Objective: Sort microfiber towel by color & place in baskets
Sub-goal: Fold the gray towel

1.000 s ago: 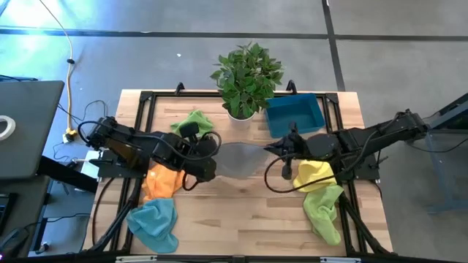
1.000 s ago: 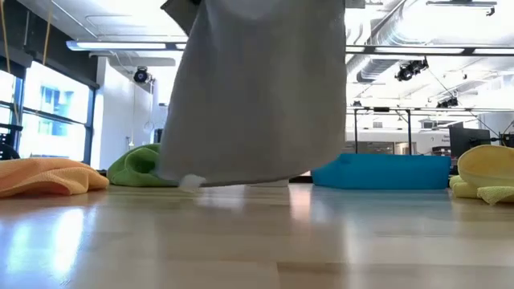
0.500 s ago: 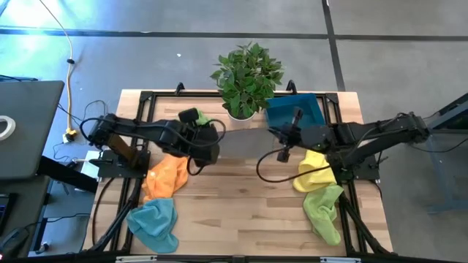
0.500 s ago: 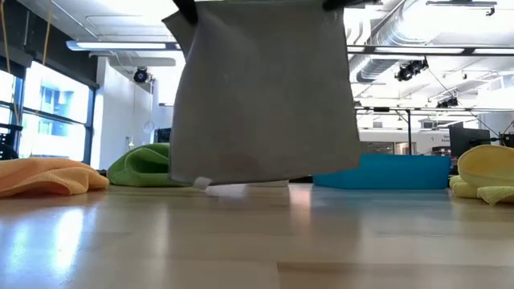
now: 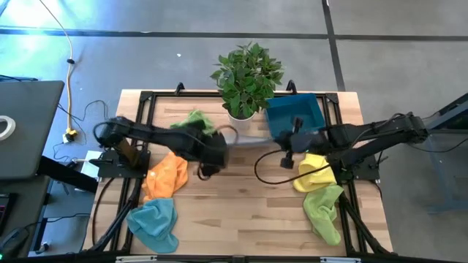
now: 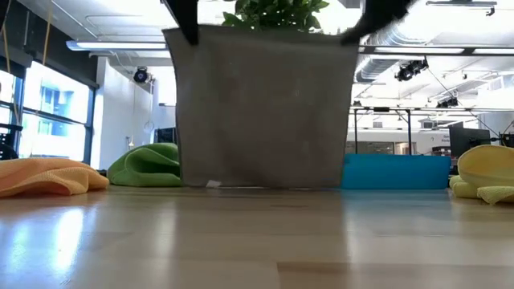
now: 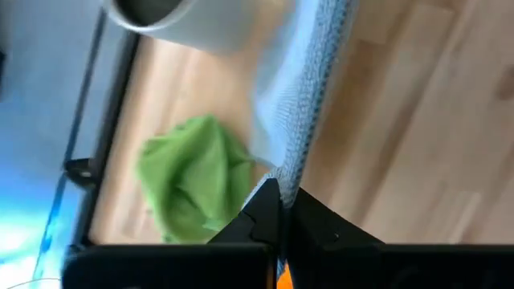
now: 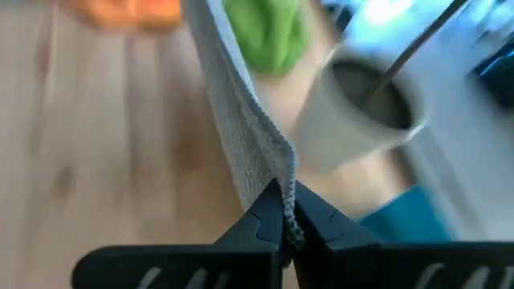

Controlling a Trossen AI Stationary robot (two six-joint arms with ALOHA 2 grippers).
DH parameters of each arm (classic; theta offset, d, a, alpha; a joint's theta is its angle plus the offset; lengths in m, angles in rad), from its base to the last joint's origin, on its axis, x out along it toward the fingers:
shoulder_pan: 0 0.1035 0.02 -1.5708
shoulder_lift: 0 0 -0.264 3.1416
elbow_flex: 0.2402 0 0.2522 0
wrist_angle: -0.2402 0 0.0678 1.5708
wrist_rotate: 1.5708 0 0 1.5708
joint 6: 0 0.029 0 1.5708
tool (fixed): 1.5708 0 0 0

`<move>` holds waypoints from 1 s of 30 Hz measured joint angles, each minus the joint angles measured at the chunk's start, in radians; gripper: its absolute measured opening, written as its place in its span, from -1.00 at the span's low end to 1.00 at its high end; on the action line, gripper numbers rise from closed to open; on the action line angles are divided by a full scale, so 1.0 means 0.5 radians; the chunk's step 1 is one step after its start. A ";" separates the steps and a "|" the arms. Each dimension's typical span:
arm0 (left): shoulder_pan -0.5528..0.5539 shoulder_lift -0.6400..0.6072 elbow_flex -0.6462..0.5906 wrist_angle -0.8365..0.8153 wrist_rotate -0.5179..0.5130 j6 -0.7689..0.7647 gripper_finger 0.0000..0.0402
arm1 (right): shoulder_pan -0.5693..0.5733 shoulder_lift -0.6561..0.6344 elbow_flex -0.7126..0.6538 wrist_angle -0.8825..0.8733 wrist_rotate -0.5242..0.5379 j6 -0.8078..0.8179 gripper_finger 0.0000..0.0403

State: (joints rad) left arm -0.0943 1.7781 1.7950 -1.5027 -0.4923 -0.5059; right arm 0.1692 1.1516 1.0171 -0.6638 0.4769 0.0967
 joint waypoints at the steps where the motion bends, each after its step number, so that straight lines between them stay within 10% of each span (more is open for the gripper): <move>1: -0.023 0.049 0.000 0.012 0.033 -0.024 -1.00 | 0.014 0.023 -0.024 -0.030 -0.065 0.089 -1.00; 19: -0.459 0.724 -0.001 0.471 0.904 -0.272 -1.00 | 0.546 0.450 -0.245 0.216 -0.672 0.792 -1.00; 30: -0.451 0.699 -0.001 0.461 0.695 -0.236 -1.00 | 0.559 0.566 -0.246 0.259 -0.463 0.787 -1.00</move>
State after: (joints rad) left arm -0.3196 2.1277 1.7947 -1.2723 -0.1447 -0.6241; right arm 0.4487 1.4345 0.8940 -0.5344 0.2453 0.4900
